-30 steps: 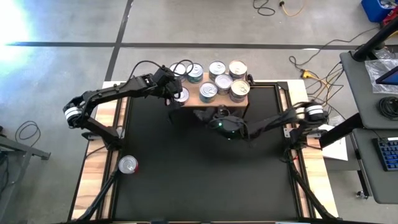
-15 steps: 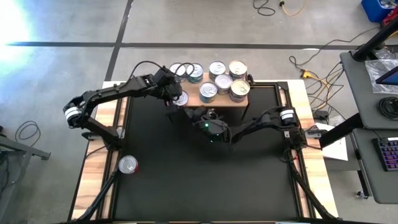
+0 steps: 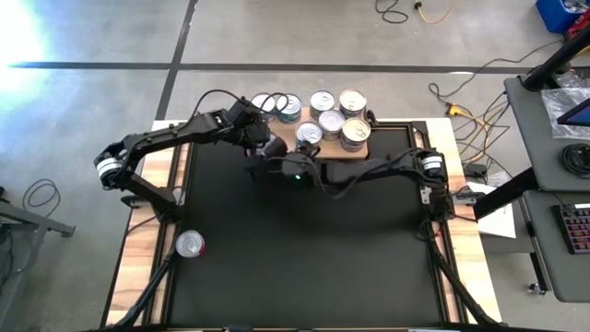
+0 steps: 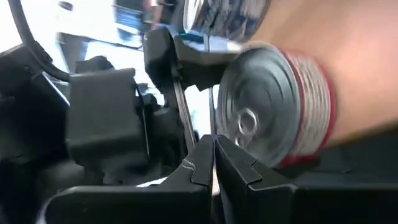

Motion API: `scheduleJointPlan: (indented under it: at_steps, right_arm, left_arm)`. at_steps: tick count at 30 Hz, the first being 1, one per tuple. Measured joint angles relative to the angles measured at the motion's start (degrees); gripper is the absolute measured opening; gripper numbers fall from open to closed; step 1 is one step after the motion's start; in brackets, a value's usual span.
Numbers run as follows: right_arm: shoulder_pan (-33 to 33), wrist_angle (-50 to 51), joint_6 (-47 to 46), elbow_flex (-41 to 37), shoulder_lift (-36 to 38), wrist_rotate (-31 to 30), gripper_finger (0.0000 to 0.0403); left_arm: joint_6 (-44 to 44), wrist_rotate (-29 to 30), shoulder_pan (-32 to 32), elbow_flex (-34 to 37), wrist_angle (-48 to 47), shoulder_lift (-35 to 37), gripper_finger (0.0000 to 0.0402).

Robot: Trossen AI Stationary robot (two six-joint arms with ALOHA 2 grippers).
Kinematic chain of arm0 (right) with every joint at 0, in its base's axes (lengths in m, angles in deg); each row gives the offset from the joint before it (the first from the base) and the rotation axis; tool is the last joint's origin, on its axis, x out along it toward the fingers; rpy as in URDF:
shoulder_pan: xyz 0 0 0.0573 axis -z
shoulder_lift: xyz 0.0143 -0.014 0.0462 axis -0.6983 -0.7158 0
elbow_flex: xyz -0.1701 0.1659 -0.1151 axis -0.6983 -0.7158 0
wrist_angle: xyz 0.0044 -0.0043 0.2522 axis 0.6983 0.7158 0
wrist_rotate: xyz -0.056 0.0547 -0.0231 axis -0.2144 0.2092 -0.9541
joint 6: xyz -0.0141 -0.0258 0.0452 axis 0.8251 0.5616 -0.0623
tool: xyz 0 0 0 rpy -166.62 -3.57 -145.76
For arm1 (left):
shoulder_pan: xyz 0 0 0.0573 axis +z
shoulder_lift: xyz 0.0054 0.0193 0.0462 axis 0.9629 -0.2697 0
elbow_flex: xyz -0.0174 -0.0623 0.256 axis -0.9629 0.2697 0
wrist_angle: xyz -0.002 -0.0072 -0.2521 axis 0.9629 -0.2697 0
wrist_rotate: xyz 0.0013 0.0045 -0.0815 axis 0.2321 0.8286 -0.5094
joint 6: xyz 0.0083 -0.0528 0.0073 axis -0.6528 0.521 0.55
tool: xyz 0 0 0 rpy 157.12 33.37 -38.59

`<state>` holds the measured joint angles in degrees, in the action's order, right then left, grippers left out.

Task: Stack canned seafood by type on shelf
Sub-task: Put the top red tuna can on the shelf

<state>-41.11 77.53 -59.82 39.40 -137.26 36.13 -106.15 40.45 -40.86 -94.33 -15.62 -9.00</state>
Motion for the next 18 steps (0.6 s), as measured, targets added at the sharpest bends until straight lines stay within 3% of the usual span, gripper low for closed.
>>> scheduleJointPlan:
  at_steps: [3,5,12,18]
  right_arm:
    - [0.73,14.33,0.94,6.79,-0.50,-0.88,0.0009]
    - [1.03,17.83,1.51,10.09,-1.47,-0.99,0.0009]
    - [3.21,19.13,6.90,15.02,-5.30,5.91,0.0009]
    - [4.18,23.66,5.59,15.06,-6.79,7.30,0.0009]
  left_arm:
    - [0.02,0.09,0.00,0.06,0.70,-0.02,0.0400]
    - [0.28,0.36,-0.02,0.09,1.46,-0.07,0.0400]
    - [0.46,0.41,0.00,0.00,1.21,-0.06,0.0400]
    - [-0.09,1.29,0.04,-0.02,-0.30,0.63,0.0400]
